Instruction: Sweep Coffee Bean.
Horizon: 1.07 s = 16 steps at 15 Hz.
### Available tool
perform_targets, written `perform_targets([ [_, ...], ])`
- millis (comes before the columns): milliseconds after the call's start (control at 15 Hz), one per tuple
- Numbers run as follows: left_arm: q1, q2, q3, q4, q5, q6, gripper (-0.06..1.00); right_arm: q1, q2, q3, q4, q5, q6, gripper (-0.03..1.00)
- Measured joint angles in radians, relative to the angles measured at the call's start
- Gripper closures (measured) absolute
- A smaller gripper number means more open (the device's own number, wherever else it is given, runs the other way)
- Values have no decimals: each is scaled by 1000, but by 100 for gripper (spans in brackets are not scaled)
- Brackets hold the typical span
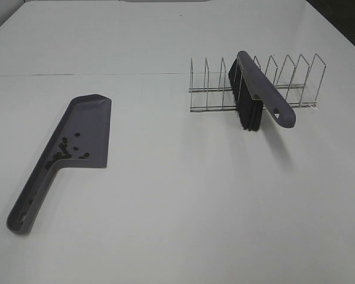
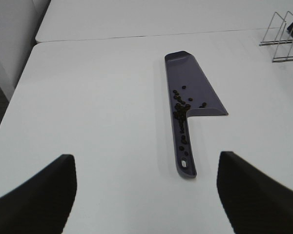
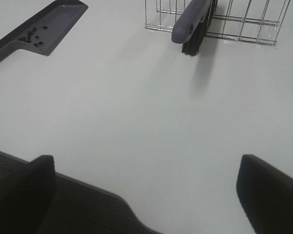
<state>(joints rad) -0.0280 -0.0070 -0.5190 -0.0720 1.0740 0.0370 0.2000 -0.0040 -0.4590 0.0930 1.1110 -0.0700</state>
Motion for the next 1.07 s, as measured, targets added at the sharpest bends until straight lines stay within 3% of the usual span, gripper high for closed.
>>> perform_targets([
  [267,55,0,0,0,0,0,22,0,0,0,0,0,0,4],
  [1067,59,0,0,0,0,0,22,0,0,0,2,0,0,4],
])
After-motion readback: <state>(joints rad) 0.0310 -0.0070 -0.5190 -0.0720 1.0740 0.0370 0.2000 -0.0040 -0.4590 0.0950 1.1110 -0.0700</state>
